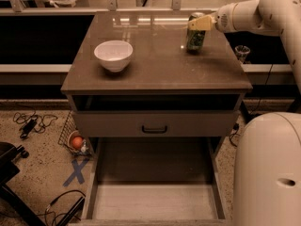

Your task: Pick green can from middle drawer and place on counter

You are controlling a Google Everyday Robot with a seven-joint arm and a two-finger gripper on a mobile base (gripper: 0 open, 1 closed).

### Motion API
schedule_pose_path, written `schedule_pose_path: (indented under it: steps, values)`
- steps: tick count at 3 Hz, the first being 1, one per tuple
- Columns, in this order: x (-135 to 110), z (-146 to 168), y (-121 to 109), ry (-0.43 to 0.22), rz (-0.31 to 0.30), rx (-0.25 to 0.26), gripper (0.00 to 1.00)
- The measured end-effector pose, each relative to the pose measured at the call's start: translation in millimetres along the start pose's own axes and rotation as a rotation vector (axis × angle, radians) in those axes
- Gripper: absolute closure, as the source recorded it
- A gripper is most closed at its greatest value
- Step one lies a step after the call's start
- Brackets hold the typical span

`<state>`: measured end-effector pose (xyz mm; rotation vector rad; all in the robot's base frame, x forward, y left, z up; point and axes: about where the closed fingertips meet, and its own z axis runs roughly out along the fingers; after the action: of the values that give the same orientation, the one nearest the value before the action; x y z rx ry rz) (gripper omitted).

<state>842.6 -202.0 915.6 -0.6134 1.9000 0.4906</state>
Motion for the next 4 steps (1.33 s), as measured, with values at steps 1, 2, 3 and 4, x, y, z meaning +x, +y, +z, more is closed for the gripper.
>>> schedule_pose_path:
  steps: [1,2,3,4]
  values:
    - [15.8,9.6,-5.8,-0.032,-0.015,-0.027,0.98]
    - [16.1,12.0,-4.2,-0.028,-0.01,-0.03,0.76]
    - [17.2,15.7,-2.3,-0.026,-0.01,-0.035,0.53]
    - [18.5,19.4,-0.3,-0.024,-0.009,-0.04,0.29]
